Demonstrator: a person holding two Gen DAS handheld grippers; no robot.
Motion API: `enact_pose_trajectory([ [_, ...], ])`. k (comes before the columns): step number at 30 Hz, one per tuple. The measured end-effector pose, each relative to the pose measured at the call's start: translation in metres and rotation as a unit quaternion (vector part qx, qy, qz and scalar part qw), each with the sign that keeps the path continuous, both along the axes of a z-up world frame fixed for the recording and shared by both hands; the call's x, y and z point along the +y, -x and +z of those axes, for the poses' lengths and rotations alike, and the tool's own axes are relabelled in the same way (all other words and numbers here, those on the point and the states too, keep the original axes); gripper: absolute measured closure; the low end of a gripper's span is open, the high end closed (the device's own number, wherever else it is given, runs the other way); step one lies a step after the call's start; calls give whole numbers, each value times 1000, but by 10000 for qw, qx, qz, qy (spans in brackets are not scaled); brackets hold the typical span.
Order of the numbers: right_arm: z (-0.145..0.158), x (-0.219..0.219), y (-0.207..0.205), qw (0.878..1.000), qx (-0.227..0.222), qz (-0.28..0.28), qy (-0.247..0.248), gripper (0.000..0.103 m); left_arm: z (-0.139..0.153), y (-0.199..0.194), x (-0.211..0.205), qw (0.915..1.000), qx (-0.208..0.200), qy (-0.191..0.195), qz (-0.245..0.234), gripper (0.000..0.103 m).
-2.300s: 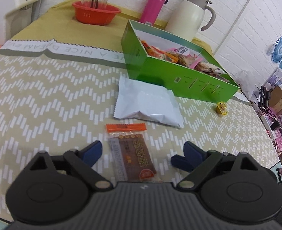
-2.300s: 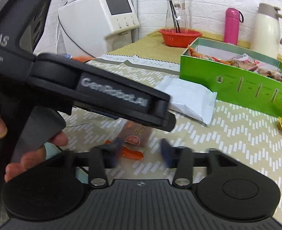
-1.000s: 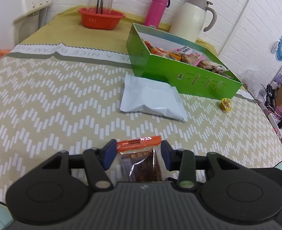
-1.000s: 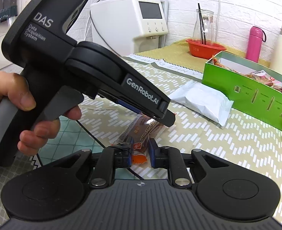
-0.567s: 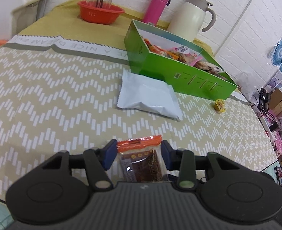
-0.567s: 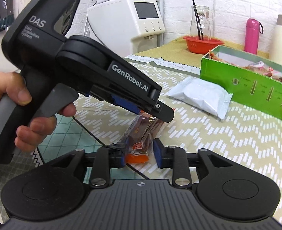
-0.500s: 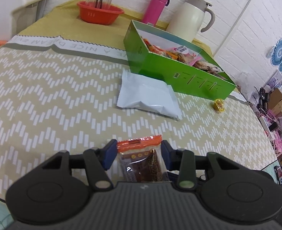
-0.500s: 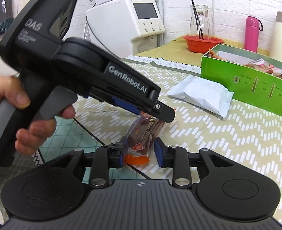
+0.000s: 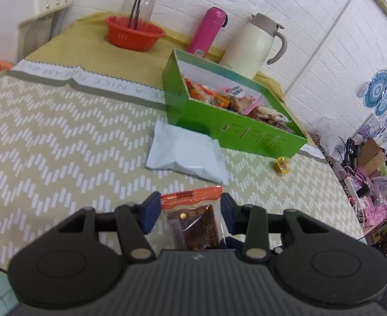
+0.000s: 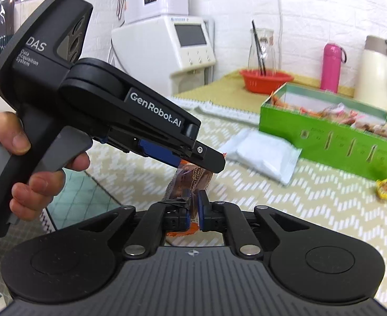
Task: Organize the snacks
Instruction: 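Carry the sausage stick pack into the green box and open the left tool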
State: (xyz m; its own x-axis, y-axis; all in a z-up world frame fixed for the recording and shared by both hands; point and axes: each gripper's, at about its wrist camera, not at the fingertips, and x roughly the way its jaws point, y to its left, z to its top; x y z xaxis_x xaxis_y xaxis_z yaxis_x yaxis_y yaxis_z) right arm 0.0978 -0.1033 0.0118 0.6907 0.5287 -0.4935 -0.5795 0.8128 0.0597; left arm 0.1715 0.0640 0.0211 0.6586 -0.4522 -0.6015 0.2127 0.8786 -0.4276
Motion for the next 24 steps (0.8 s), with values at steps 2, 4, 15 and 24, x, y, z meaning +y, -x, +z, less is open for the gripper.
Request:
enact_pose_trajectory([
  [2,8,-6,-3,9999,-119,-75,-48,93,12,-5,-6,9999,-127,21,-49,63],
  [4,16,-14,-9,9995,-225,-173,-125,93,24,-11,-15,9996,-269,4,-111,63],
  [15,49,-56,-72,9943,-692,-634,-500,93,74,-75,-61,9953,-900,-87,-337,63],
  [24,43,-70,-135,9922,-674,-777,-702,93,71,-149,-78,9952,-888,-176,-375,63],
])
